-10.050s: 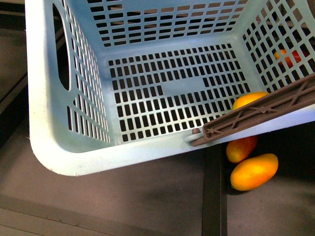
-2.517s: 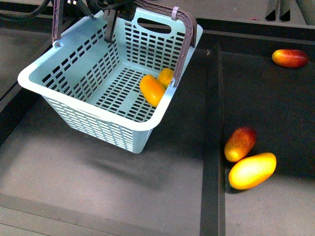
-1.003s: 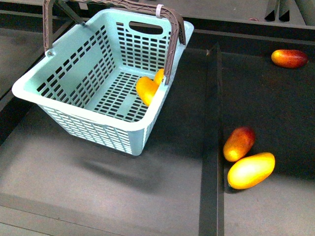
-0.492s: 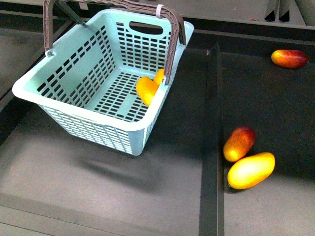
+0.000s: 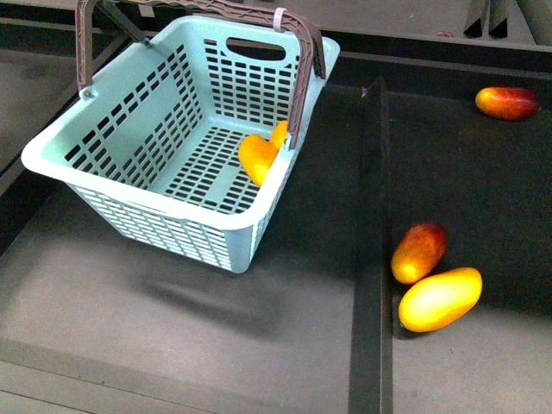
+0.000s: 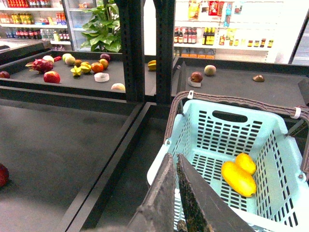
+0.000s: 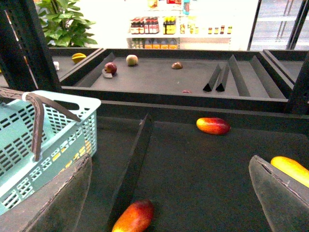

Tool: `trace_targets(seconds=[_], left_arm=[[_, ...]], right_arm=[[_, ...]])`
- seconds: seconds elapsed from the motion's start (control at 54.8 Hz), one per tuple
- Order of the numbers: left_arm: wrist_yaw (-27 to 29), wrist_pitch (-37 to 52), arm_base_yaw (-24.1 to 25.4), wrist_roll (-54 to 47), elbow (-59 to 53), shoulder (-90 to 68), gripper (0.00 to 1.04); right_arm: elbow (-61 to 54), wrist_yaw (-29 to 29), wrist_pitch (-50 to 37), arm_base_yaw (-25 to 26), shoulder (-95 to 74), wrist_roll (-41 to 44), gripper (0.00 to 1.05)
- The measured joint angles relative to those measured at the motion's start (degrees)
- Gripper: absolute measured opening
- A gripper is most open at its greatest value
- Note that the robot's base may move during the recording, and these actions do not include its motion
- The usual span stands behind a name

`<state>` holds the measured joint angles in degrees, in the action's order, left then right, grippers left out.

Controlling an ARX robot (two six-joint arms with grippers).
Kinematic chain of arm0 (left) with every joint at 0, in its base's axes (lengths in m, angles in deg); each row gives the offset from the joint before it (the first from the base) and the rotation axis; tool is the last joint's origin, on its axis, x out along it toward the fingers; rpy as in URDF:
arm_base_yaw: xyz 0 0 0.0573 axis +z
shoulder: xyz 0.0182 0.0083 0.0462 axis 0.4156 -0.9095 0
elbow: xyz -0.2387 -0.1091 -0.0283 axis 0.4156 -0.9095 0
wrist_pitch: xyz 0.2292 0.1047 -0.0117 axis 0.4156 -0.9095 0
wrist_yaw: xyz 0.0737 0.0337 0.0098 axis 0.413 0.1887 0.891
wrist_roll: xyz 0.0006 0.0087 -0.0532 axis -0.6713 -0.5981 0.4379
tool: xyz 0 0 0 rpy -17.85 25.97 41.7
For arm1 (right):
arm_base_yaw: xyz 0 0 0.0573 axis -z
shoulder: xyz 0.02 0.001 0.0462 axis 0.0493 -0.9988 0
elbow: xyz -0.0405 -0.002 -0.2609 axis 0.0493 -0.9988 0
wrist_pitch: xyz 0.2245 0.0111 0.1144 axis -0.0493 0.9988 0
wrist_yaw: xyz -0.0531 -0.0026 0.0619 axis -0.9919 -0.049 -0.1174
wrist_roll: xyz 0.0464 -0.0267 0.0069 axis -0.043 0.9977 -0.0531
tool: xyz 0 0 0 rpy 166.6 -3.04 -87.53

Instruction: Pick lemon and mango into basket

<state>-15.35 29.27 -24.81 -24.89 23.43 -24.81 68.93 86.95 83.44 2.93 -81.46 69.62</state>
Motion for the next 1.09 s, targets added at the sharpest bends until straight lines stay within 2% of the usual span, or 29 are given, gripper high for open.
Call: trace_targets(seconds=[0.383, 0.474, 0.948, 1.058, 1.094], left_arm=[[0.0, -8.5, 0.0, 0.0, 0.0, 8.5, 0.03], [0.0, -17.8, 0.0, 0.0, 0.0, 16.2, 0.03], [0.0, -18.6, 0.0, 0.0, 0.0, 18.3, 0.03], [0.0, -18.6, 0.0, 0.0, 0.0, 18.3, 0.23], [0.0, -18.6, 0.0, 0.0, 0.0, 18.3, 0.34]], right_arm=[[0.0, 0.0, 0.0, 0.0, 0.0, 0.0, 0.96], [0.0, 0.0, 0.0, 0.0, 0.0, 0.0, 0.96], [0.0, 0.0, 0.0, 0.0, 0.0, 0.0, 0.96], [0.0, 0.0, 0.0, 0.0, 0.0, 0.0, 0.96], [0.0, 0.0, 0.0, 0.0, 0.0, 0.0, 0.96]])
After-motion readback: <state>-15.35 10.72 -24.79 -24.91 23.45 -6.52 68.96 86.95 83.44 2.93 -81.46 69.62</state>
